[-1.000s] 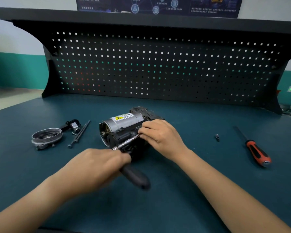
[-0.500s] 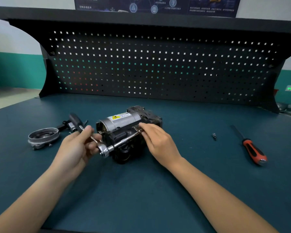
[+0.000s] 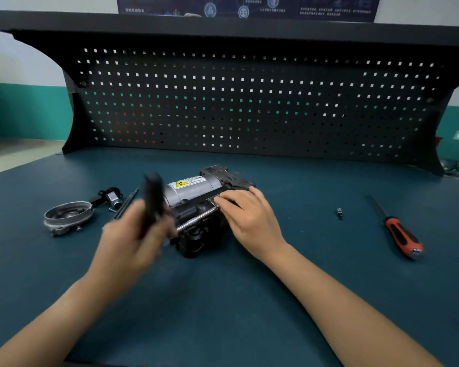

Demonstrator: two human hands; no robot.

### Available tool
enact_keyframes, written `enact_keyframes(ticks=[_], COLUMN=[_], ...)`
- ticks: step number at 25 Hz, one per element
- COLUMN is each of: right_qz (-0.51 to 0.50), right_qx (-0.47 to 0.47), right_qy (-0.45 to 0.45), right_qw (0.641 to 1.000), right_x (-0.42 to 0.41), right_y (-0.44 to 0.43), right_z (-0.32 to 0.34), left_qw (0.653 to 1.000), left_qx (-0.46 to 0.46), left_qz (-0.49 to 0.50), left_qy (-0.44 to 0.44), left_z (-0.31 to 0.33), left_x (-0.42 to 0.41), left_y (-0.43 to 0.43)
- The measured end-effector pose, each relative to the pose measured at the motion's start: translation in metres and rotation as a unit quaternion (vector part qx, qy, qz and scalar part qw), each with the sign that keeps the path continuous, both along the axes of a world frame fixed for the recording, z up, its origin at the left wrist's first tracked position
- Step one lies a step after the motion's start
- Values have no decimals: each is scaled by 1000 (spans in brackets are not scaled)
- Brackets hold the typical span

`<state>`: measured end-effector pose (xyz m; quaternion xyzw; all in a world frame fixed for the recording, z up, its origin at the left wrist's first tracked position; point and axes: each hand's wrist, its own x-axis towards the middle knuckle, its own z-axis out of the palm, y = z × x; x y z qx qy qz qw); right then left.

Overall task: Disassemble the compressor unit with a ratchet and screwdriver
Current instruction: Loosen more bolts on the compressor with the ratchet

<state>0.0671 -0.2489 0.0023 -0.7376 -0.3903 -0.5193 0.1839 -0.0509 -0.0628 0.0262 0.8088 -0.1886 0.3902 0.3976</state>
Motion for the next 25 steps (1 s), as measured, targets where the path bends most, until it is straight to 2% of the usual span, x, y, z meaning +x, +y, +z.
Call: enact_keyframes(ticks=[1, 2, 4, 6, 7, 8, 9, 11, 12, 13, 14, 15, 16, 17, 18, 19, 20, 21, 22, 23, 24, 25], right_qz=[-26, -50, -65, -52, -46, -42, -34, -8, 1, 5, 10, 14, 20, 27, 32, 34, 32, 28, 22, 15, 9, 5], right_qx=[-1, -4, -6, 8, 17, 25, 30, 39, 45, 50, 54, 56, 57, 57, 58, 61, 63, 63, 61, 58, 55, 56], right_qy=[-19, -39, -65, -75, -80, -86, -89, -79, -74, -68, -62, -55, -50, -47, -46, -46, -46, -46, -47, -50, -48, -42], right_qw=[999, 998, 996, 996, 996, 995, 995, 996, 996, 996, 997, 997, 997, 997, 997, 997, 996, 997, 997, 997, 997, 998], right_x=[-1, -2, -4, -5, -5, -5, -5, -6, -7, -7, -7, -6, -6, -6, -6, -6, -5, -5, -4, -4, -3, -3], right_y=[2, 4, 9, 12, 12, 11, 10, 8, 7, 7, 6, 6, 5, 5, 5, 5, 7, 8, 10, 13, 15, 17], right_z=[-2, -4, -7, -8, -8, -9, -10, -11, -10, -10, -9, -8, -8, -8, -8, -8, -8, -8, -9, -10, -11, -12], left_qw=[988, 957, 854, 725, 685, 683, 719, 850, 918, 967, 995, 995, 963, 912, 875, 880, 923, 975, 999, 980, 920, 840], left_qx=[-152, -277, -482, -624, -662, -664, -638, -494, -377, -244, -87, 92, 264, 395, 462, 453, 369, 212, 15, -191, -373, -508], left_qz=[2, -4, -29, -51, -55, -55, -51, -39, -32, -33, -32, -25, -28, -41, -40, -29, -5, 25, 43, 31, 8, -9], left_qy=[39, 83, 194, 286, 301, 298, 271, 177, 122, 69, 31, -3, -52, -104, -137, -138, -110, -67, -12, 51, 123, 190], left_z=[1, 4, 8, 5, 3, 1, -2, -5, -5, -4, -1, 1, 2, -1, -5, -7, -5, -2, 2, 5, 8, 10], left_x=[7, 14, 25, 28, 28, 27, 25, 16, 11, 5, -2, -7, -8, -9, -8, -7, -7, -7, -3, 5, 15, 24], left_y=[-2, 0, 6, 8, 7, 5, 2, -6, -8, -10, -9, -6, -2, 1, 4, 4, 2, -1, -4, -5, -2, 3])
